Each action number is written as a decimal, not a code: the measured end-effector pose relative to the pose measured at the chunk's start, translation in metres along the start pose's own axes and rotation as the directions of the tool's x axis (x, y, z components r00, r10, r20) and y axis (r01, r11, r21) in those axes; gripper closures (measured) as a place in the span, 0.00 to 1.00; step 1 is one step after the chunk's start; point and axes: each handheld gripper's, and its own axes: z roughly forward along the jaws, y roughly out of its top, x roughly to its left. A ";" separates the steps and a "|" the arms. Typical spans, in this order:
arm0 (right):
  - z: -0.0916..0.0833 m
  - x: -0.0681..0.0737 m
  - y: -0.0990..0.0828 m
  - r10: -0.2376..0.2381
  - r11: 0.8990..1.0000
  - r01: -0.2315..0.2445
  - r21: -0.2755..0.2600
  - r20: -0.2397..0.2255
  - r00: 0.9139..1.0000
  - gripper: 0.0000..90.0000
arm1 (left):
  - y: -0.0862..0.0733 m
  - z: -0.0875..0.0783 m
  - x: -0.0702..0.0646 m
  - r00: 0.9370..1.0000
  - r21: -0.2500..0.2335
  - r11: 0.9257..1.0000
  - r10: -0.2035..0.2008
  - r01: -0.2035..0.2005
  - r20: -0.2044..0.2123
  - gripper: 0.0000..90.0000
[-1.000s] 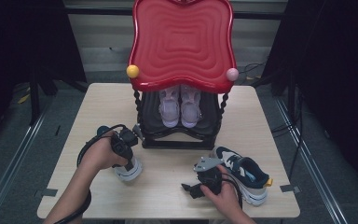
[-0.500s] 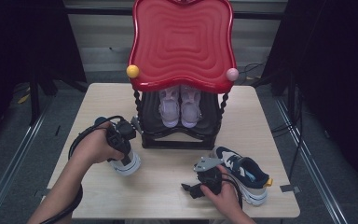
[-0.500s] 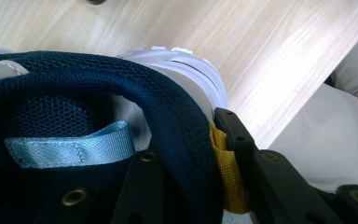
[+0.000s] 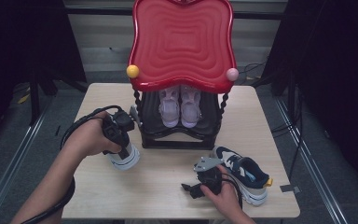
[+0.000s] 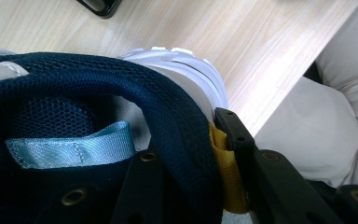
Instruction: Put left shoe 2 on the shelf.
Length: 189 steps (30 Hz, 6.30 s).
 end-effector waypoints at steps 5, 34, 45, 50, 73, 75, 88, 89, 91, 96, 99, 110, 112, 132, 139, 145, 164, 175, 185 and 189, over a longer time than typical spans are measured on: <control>0.000 0.000 0.000 -0.002 1.000 0.002 0.001 0.000 1.000 0.14 | 0.002 -0.015 -0.003 1.000 -0.004 1.000 0.013 -0.013 -0.004 0.82; 0.000 0.000 0.000 -0.001 1.000 0.001 0.004 -0.001 1.000 0.14 | 0.014 -0.073 -0.014 0.996 -0.010 0.997 0.071 -0.072 -0.054 0.81; 0.001 0.000 0.000 0.001 1.000 -0.001 -0.005 0.003 1.000 0.14 | 0.012 -0.096 -0.016 0.991 -0.033 0.993 0.107 -0.111 -0.085 0.81; 0.001 0.000 0.000 0.001 1.000 -0.001 -0.006 0.004 1.000 0.14 | 0.012 -0.105 -0.015 0.987 -0.023 0.992 0.124 -0.127 -0.102 0.81; 0.001 0.000 0.000 0.001 1.000 -0.001 -0.006 0.004 1.000 0.14 | 0.019 -0.148 -0.020 0.973 -0.036 0.989 0.133 -0.142 -0.187 0.81; 0.001 0.000 0.000 0.001 1.000 -0.001 -0.006 0.003 1.000 0.14 | 0.020 -0.154 -0.021 0.971 -0.033 0.988 0.142 -0.151 -0.193 0.81; 0.001 0.000 0.000 0.002 1.000 -0.002 -0.006 0.002 1.000 0.14 | 0.033 -0.179 -0.035 0.948 -0.066 0.979 0.168 -0.193 -0.269 0.80; 0.001 0.000 0.000 0.001 1.000 -0.001 -0.006 0.003 1.000 0.14 | 0.034 -0.180 -0.037 0.946 -0.073 0.978 0.170 -0.197 -0.275 0.80; 0.001 0.000 0.000 0.001 1.000 -0.001 -0.006 0.004 1.000 0.14 | 0.035 -0.182 -0.038 0.943 -0.070 0.976 0.178 -0.205 -0.280 0.80; 0.001 0.000 0.000 0.002 1.000 -0.002 -0.006 0.003 1.000 0.14 | 0.044 -0.189 -0.046 0.932 -0.092 0.969 0.193 -0.231 -0.308 0.81; 0.001 0.000 0.000 0.001 1.000 -0.001 -0.006 0.003 1.000 0.14 | 0.047 -0.190 -0.048 0.927 -0.092 0.967 0.199 -0.239 -0.317 0.80; 0.001 0.001 0.000 0.003 1.000 -0.003 -0.005 0.003 1.000 0.14 | 0.074 -0.197 -0.057 0.899 -0.105 0.948 0.246 -0.302 -0.363 0.81; 0.001 0.000 0.000 0.002 1.000 -0.002 -0.006 0.003 1.000 0.14 | 0.080 -0.198 -0.058 0.889 -0.090 0.942 0.268 -0.322 -0.370 0.80; 0.001 0.000 0.000 0.003 1.000 -0.003 -0.006 0.003 1.000 0.14 | 0.130 -0.189 -0.057 0.839 -0.036 0.905 0.377 -0.424 -0.392 0.80; 0.001 0.000 0.000 0.002 1.000 -0.002 -0.006 0.003 1.000 0.14 | 0.147 -0.187 -0.054 0.815 -0.012 0.888 0.417 -0.460 -0.402 0.80; 0.001 0.000 0.000 0.003 1.000 -0.003 -0.006 0.003 1.000 0.14 | 0.160 -0.183 -0.047 0.801 0.006 0.879 0.436 -0.476 -0.410 0.79; 0.001 0.000 0.000 0.003 1.000 -0.003 -0.006 0.003 1.000 0.14 | 0.185 -0.178 -0.035 0.740 0.082 0.840 0.515 -0.537 -0.432 0.78; 0.001 0.000 0.000 0.003 1.000 -0.003 -0.006 0.003 1.000 0.14 | 0.182 -0.176 -0.033 0.743 0.067 0.844 0.503 -0.532 -0.442 0.78; 0.001 0.000 0.000 0.002 1.000 -0.002 -0.006 0.003 1.000 0.14 | 0.181 -0.179 -0.033 0.745 0.056 0.851 0.487 -0.522 -0.455 0.75; 0.001 0.000 0.000 0.002 1.000 -0.002 -0.006 0.003 1.000 0.14 | 0.181 -0.180 -0.032 0.755 0.040 0.860 0.467 -0.508 -0.459 0.71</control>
